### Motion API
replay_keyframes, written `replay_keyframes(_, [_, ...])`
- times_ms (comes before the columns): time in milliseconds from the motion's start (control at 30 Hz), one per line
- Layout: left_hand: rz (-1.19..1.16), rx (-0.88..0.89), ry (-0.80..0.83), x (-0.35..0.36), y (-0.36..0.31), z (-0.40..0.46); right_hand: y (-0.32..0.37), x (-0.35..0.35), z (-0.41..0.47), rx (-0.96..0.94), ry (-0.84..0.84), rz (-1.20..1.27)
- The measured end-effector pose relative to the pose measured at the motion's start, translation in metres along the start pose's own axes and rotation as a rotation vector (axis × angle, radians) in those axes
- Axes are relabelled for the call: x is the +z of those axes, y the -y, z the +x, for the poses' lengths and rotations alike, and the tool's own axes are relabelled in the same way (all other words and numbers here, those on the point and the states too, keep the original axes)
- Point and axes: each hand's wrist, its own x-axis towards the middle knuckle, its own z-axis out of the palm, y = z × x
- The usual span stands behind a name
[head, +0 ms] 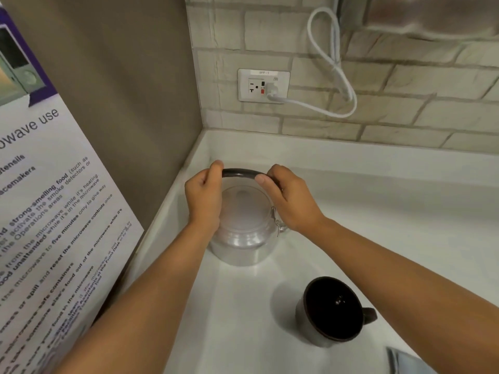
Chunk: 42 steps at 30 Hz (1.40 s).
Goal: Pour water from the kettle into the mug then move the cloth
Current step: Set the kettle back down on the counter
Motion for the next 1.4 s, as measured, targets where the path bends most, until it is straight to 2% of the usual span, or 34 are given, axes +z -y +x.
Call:
replay_keyframes(167, [0.156,0.114,-0.028,0.001,0.006,0.008,-0.006,0.000,0.011,-0.015,0.007,-0.084])
replay_keyframes(333, [0.572,0.269,-0.033,-0.002,0.005,0.035,-0.013,-0.002,0.031,0.133,0.120,-0.267])
replay_keyframes(467, [1.042,0.226,0.117,-0.001,0.002,0.055,-0.021,0.000,0.041,0.238,0.234,-0.287])
replay_keyframes(567, [1.226,0.145,0.185,0.003,0.005,0.062,-0.027,0.003,0.046,0.280,0.301,-0.292])
replay_keyframes(800, [1.170,0.067,0.240,0.006,0.011,0.067,-0.035,0.008,0.048,0.335,0.285,-0.249])
replay_keyframes(967, [1.221,0.033,0.248,0.003,-0.002,0.058,-0.017,-0.005,0.042,0.378,0.273,-0.345])
replay_keyframes(1067, [1.213,0.178,0.086,-0.006,-0.021,0.042,0.005,-0.035,0.028,0.365,0.129,-0.285])
replay_keyframes(1167, [1.012,0.491,-0.024,-0.018,-0.034,-0.001,0.023,-0.079,-0.017,0.284,0.048,-0.217])
replay_keyframes(1267, [0.855,0.663,0.039,-0.031,-0.025,-0.065,0.028,-0.112,-0.088,0.267,0.035,-0.216])
replay_keyframes(1400, [0.828,0.608,0.233,-0.056,0.019,-0.141,0.014,-0.129,-0.196,0.333,-0.056,-0.306])
